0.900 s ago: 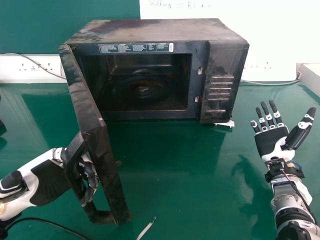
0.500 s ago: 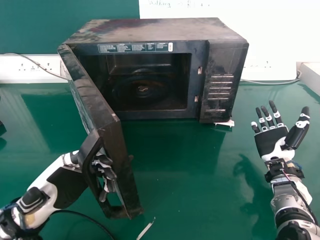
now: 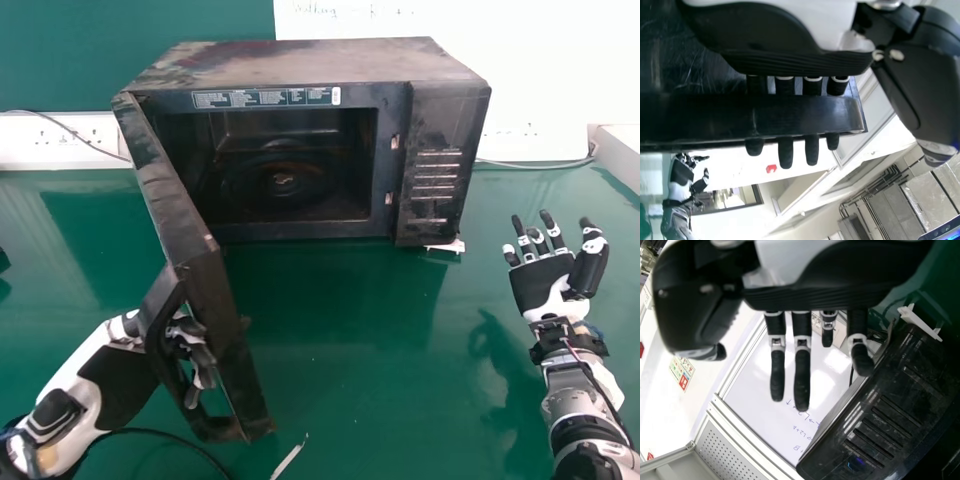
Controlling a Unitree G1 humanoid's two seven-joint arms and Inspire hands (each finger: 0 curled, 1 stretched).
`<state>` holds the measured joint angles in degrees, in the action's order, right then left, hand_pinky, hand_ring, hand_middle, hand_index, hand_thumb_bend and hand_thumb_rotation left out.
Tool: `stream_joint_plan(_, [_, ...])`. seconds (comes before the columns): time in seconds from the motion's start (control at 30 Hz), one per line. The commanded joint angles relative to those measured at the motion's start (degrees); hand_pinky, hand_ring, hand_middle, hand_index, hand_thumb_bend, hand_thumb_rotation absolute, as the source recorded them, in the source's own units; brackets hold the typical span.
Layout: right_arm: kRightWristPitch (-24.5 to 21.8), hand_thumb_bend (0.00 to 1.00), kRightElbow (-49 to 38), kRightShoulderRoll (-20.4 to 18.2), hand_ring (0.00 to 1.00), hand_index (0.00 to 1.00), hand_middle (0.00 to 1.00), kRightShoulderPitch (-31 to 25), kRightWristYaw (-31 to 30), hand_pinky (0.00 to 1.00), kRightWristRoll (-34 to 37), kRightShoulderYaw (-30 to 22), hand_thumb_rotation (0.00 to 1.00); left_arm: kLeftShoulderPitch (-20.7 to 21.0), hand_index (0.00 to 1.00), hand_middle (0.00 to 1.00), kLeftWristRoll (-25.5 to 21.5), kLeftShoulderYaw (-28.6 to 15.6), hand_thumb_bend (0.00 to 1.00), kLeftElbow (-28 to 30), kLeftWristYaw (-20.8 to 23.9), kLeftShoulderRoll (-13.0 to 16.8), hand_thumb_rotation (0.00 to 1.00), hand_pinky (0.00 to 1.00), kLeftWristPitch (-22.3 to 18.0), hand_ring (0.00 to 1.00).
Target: Open the door of oven
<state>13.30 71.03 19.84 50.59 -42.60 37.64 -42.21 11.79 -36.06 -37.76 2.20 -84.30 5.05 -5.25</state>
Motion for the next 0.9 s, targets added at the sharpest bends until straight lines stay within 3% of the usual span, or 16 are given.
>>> stream_joint_plan(0.0, [0.0,1.00,0.6,0.9,0.61,0.83,0.75,0.1,0.7,0.48,0.4,-0.6,0.83,9.6,0.46,0.42,-34.0,-16.8,0.75,16.8,0.2,-3.0,0.28,0.19,-21.8,0.27])
stream_joint_plan(0.03, [0.1,1.00,0.5,0.8,0.61,0.82,0.75,0.1,0.8,0.48,0.3,-0.6,0.83,9.5,0.45,0.42,-33.7,-17.7,0.75,16.8,-0.2,-2.4,0.28,0.19,-22.6,0.27])
stream_joint_plan(0.1, [0.3,1.00,0.4,0.8,0.61,0.83,0.76,0.1,0.7,0.48,0.3,-0.5,0.84,7.5,0.42,0.39,-33.5,-19.0,0.76,16.9,-0.7,-0.7,0.40,0.18,-20.8,0.25])
stream_joint_plan(0.13, [0.4,1.00,0.4,0.8,0.61,0.83,0.76,0.1,0.6,0.49,0.3,-0.5,0.84,6.4,0.40,0.38,-33.3,-19.5,0.81,17.2,-0.3,-0.4,0.37,0.19,-20.1,0.26])
stream_joint_plan(0.17, [0.4,1.00,0.3,0.8,0.62,0.83,0.76,0.0,0.6,0.49,0.2,-0.5,0.84,5.6,0.44,0.37,-33.3,-19.9,0.66,17.6,-0.1,-0.3,0.23,0.20,-19.7,0.28])
stream_joint_plan(0.2, [0.4,1.00,0.3,0.8,0.62,0.83,0.76,0.0,0.6,0.49,0.2,-0.5,0.84,5.1,0.46,0.37,-33.2,-20.3,0.58,18.1,0.3,-0.3,0.15,0.21,-19.7,0.30])
stream_joint_plan(0.27, [0.2,1.00,0.3,0.8,0.62,0.83,0.76,0.0,0.5,0.50,0.3,-0.5,0.84,5.2,0.47,0.35,-31.8,-21.1,0.52,19.0,1.8,-0.9,0.09,0.20,-22.2,0.30])
stream_joint_plan(0.37, [0.0,1.00,0.3,0.9,0.62,0.83,0.77,0.0,0.8,0.50,0.3,-0.5,0.84,4.0,0.48,0.38,-32.2,-23.0,0.50,19.1,2.0,0.0,0.08,0.19,-21.1,0.30])
stream_joint_plan(0.57, [0.2,1.00,0.4,1.2,0.61,0.83,0.76,0.0,1.2,0.49,0.1,-0.5,0.85,-0.5,0.48,0.40,-36.7,-30.9,0.50,14.0,-1.9,5.9,0.08,0.17,-12.5,0.26])
stream_joint_plan(0.67, [-0.1,1.00,0.6,1.4,0.62,0.83,0.76,-0.1,-0.1,0.49,0.5,-0.7,0.84,-1.0,0.48,0.39,-37.0,-33.3,0.50,12.9,-2.5,8.6,0.09,0.17,-10.9,0.26])
stream_joint_plan(0.73, [-0.3,1.00,0.7,1.5,0.62,0.83,0.76,-0.1,-0.5,0.49,0.6,-0.8,0.83,-0.5,0.48,0.39,-37.1,-34.5,0.50,12.5,-2.9,9.9,0.09,0.22,-10.4,0.32])
stream_joint_plan(0.87, [-0.1,1.00,0.4,1.3,0.61,0.81,0.76,-0.1,0.3,0.49,0.4,-0.6,0.82,-0.4,0.48,0.39,-36.5,-36.8,0.50,12.6,-2.2,10.7,0.09,0.22,-11.2,0.32])
